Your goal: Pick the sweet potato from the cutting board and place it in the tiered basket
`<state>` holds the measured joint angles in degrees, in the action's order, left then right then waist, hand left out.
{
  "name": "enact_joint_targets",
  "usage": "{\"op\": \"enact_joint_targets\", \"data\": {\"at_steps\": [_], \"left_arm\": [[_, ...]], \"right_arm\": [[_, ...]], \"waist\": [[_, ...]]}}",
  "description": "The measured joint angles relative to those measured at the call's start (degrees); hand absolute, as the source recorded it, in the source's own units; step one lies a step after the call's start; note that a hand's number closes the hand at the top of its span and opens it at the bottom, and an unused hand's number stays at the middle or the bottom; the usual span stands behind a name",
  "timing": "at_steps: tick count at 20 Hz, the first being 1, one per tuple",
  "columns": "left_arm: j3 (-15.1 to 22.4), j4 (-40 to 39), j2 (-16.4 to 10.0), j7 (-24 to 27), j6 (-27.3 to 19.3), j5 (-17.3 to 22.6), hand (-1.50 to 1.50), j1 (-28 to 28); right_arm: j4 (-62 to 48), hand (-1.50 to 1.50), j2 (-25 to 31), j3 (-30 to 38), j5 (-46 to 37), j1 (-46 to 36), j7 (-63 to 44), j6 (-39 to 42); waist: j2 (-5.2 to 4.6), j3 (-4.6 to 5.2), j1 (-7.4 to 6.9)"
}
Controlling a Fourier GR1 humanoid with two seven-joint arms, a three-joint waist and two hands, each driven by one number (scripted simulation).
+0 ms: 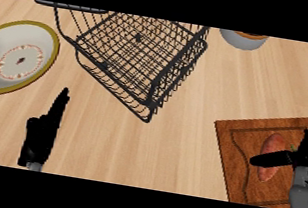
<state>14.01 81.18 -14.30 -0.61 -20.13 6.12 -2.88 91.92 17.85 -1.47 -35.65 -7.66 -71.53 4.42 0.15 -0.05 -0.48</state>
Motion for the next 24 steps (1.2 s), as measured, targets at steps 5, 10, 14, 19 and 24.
{"op": "enact_joint_targets", "data": {"at_steps": [5, 10, 14, 19, 24], "left_arm": [[-0.8, 0.5, -0.4, 0.3, 1.1, 0.7, 0.00, -0.8], [-0.4, 0.4, 0.4, 0.1, 0.1, -0.8, 0.00, -0.7], [-0.8, 0.3, 0.6, 0.2, 0.1, -1.0, 0.00, -0.8], [-1.0, -0.3, 1.4, 1.0, 0.0, -1.6, 0.00, -0.6], [-1.5, -0.7, 1.4, 1.1, 1.1, -1.6, 0.00, -0.2]], "right_arm": [[-2.4, -1.50, -1.9, 2.1, 0.2, -0.9, 0.0, 1.9], [-3.0, -1.50, -4.1, 3.9, -0.5, -1.1, 0.1, 2.6], [-3.2, -1.50, -5.6, 4.7, -1.4, -0.6, 0.6, 3.0], [-4.5, 1.50, -7.0, 5.4, -4.5, -1.5, 1.4, 3.0], [-5.4, 1.50, -7.2, 6.1, -7.2, -0.7, 5.3, 2.9]], "waist": [[0.06, -0.09, 0.08], [0.11, -0.10, 0.34], [0.18, -0.02, 0.37], [0.37, 0.35, 0.36], [0.58, 0.65, 0.46]]}}
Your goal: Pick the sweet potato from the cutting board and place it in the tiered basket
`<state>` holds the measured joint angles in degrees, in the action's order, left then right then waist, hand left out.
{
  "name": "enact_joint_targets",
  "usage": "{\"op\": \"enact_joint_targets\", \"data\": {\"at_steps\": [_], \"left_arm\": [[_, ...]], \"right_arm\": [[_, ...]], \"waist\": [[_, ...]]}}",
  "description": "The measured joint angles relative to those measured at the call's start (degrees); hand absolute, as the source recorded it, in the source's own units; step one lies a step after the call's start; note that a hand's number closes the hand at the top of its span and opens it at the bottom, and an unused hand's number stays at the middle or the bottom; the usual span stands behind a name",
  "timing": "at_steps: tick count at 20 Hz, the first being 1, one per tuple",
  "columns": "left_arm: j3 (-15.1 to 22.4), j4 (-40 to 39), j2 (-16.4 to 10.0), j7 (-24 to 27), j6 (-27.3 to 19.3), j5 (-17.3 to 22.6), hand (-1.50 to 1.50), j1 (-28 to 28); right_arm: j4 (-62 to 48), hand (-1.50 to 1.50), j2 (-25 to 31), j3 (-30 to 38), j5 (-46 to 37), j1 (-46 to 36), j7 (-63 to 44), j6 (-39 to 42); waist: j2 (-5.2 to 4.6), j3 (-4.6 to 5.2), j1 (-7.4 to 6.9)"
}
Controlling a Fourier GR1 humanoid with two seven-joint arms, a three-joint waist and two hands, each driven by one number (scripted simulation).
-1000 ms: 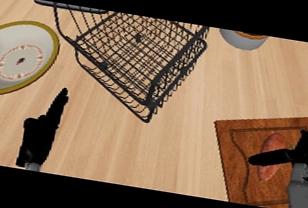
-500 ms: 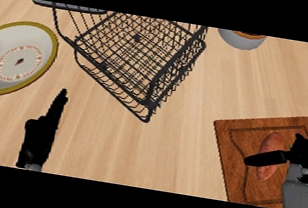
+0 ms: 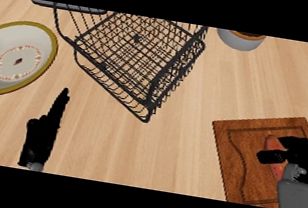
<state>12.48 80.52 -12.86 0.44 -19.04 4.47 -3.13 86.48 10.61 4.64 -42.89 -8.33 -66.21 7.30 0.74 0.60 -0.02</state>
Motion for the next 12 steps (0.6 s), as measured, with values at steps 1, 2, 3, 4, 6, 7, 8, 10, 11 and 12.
{"op": "enact_joint_targets", "data": {"at_steps": [1, 2, 3, 4, 6, 7, 8, 10, 11, 12], "left_arm": [[0.0, 0.1, 0.0, 0.0, -0.1, -0.3, 0.00, -0.2], [0.0, 0.3, 0.0, 0.4, 0.0, -0.3, 0.00, -0.6], [-0.3, 0.1, 0.0, 0.9, 0.5, -0.1, 0.00, -0.6], [-0.5, 0.5, -0.2, 0.9, 0.8, 0.1, 0.00, -0.9], [0.0, 0.7, 0.6, 0.3, 0.1, -0.8, 0.00, -0.6], [-0.2, 0.8, 0.4, 0.5, 0.2, -0.8, 0.00, -1.0], [-0.1, 1.0, 0.3, 0.3, 0.2, -1.0, 0.00, -1.1], [0.2, 0.9, 0.4, -0.3, 0.4, -1.1, 0.00, -0.6], [0.2, 0.9, 0.3, -0.4, 0.6, -1.1, 0.00, -0.3], [0.2, 0.5, 0.5, -0.3, 0.7, -1.1, 0.00, -0.1]], "right_arm": [[0.2, 1.50, 0.2, -0.4, -0.7, 0.7, 1.0, 0.1], [-0.4, 1.50, 0.5, -0.6, -1.4, 0.5, 1.6, 0.4], [-1.3, 1.50, 0.6, -0.9, -2.7, 0.1, 1.8, 0.4], [-2.0, 1.50, 0.9, -1.0, -3.6, -0.1, 2.3, 0.4], [-2.9, 1.50, 0.8, -2.2, -5.6, -0.9, 2.9, 0.7], [-2.1, 1.50, 0.2, -4.4, -7.1, -0.4, 3.4, 0.9], [-1.4, 1.50, -0.7, -7.0, -8.6, -0.3, 3.9, 1.2], [-0.5, 1.50, -3.2, -13.4, -11.5, -1.1, 5.5, 1.8], [-0.3, 1.50, -4.7, -17.0, -12.8, -1.9, 6.3, 2.3], [0.2, 1.50, -5.9, -20.4, -14.0, -2.5, 6.9, 2.7]], "waist": [[0.05, 0.03, -0.05], [0.04, 0.00, -0.11], [0.05, 0.02, -0.12], [0.07, 0.05, -0.18], [0.00, -0.06, -0.12], [0.05, -0.03, -0.08], [0.07, 0.00, -0.23], [-0.07, -0.09, -0.84], [-0.16, -0.17, -1.39], [-0.22, -0.28, -1.45]]}}
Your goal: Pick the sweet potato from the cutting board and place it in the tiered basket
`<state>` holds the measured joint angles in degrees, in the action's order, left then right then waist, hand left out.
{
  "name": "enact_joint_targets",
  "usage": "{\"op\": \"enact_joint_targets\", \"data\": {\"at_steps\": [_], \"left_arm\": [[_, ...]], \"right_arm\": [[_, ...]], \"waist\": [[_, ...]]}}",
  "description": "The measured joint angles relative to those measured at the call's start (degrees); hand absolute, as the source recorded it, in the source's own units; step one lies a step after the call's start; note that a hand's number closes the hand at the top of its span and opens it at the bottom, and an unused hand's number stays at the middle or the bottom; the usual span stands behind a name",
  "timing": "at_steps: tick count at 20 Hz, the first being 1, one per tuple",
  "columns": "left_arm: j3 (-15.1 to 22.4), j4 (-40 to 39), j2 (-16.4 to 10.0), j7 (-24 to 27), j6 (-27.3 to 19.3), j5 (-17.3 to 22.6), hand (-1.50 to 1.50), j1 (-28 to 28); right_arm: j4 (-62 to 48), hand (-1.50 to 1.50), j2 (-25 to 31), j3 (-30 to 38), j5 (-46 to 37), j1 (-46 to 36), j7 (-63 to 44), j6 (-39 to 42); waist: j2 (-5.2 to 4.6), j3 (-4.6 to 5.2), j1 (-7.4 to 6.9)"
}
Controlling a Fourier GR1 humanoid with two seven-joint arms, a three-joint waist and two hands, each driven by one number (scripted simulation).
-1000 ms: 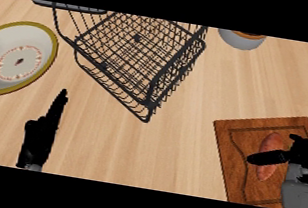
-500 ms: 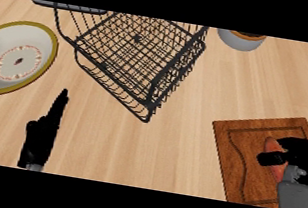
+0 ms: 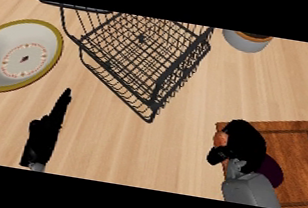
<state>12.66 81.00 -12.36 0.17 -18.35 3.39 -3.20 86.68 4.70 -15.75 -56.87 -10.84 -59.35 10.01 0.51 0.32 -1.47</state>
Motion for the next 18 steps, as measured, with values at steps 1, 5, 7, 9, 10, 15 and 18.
{"op": "enact_joint_targets", "data": {"at_steps": [1, 5, 7, 9, 10, 15, 18], "left_arm": [[0.0, -0.2, 0.1, -0.2, 0.1, 0.0, 0.00, 0.3], [-0.4, 0.1, 0.3, 0.0, 0.0, 0.0, 0.00, -0.5], [-0.7, 0.5, 0.1, 0.4, 0.2, 0.1, 0.00, -1.1], [-0.9, 0.7, 0.0, 0.2, 0.2, 0.1, 0.00, -1.5], [-1.0, 0.8, 0.0, 0.3, 0.1, 0.1, 0.00, -1.7], [-1.4, 0.3, 0.2, 0.3, 0.5, 0.4, 0.00, -1.6], [-1.4, 0.2, 0.2, 0.1, 0.4, 0.1, 0.00, -1.5]], "right_arm": [[0.4, 1.50, -0.9, -3.5, -0.5, -0.8, -0.2, -0.2], [7.6, 1.50, -2.9, -15.4, -2.4, 0.4, -2.7, -1.8], [12.0, 1.50, -3.4, -19.0, -3.0, 0.7, -4.3, -3.7], [16.9, 1.50, -3.6, -20.6, -4.1, -0.2, -5.7, -4.8], [19.2, 1.50, -3.7, -21.2, -4.9, -0.4, -6.3, -5.4], [30.4, 1.50, -3.8, -23.2, -10.3, -5.5, -9.0, -6.3], [35.7, 1.50, -3.8, -24.2, -14.3, -9.8, -9.9, -4.0]], "waist": [[-0.06, -0.12, -0.10], [-0.01, -0.42, 0.69], [0.08, -0.50, 0.92], [0.16, -0.52, 1.23], [0.20, -0.53, 1.38], [0.41, -0.51, 2.01], [0.48, -0.49, 2.10]]}}
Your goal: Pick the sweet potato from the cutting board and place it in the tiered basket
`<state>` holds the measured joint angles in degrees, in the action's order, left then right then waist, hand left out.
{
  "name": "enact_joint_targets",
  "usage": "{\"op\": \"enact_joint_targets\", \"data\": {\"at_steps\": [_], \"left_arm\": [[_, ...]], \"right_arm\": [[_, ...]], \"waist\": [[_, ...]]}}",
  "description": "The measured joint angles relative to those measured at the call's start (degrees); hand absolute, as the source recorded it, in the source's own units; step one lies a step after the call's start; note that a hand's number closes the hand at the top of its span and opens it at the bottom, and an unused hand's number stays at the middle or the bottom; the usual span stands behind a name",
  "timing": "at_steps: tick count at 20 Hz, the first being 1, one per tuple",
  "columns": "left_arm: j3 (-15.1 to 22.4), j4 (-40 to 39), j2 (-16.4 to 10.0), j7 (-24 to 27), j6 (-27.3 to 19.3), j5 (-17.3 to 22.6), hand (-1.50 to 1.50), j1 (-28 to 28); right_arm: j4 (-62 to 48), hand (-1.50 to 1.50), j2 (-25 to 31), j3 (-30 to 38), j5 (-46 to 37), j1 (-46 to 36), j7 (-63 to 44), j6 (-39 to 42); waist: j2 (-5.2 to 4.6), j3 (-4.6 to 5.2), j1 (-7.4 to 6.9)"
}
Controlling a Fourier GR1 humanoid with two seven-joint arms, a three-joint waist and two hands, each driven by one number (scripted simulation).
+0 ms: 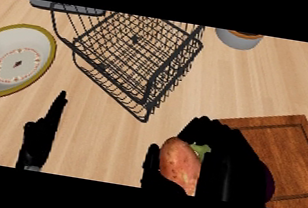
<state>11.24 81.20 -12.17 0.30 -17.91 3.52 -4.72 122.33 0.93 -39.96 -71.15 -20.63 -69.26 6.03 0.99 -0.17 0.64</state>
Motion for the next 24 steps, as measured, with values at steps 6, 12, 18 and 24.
{"op": "enact_joint_targets", "data": {"at_steps": [6, 12, 18, 24], "left_arm": [[-0.2, 0.6, -0.2, -0.2, 0.3, -0.1, 0.00, -0.3], [-0.1, 0.0, 0.5, -0.1, 0.3, -0.4, 0.00, 0.7], [0.2, 0.1, 0.6, -1.3, 0.7, -0.6, 0.00, 1.6], [0.7, 0.7, 0.7, -2.1, 0.7, -1.4, 0.00, 1.8]], "right_arm": [[3.1, 1.50, 0.1, 1.6, -2.0, -8.6, -0.7, 5.2], [-1.2, 1.50, 0.0, 8.2, 0.8, -17.6, -0.9, 7.2], [-11.2, 1.50, -0.2, 17.6, 5.1, -27.9, -0.2, 7.8], [-23.9, 1.50, -0.3, 24.1, 9.5, -37.7, 0.8, 6.9]], "waist": [[0.03, 0.12, -0.34], [-0.28, 0.17, -1.01], [-0.60, 0.16, -1.92], [-0.84, 0.12, -2.57]]}}
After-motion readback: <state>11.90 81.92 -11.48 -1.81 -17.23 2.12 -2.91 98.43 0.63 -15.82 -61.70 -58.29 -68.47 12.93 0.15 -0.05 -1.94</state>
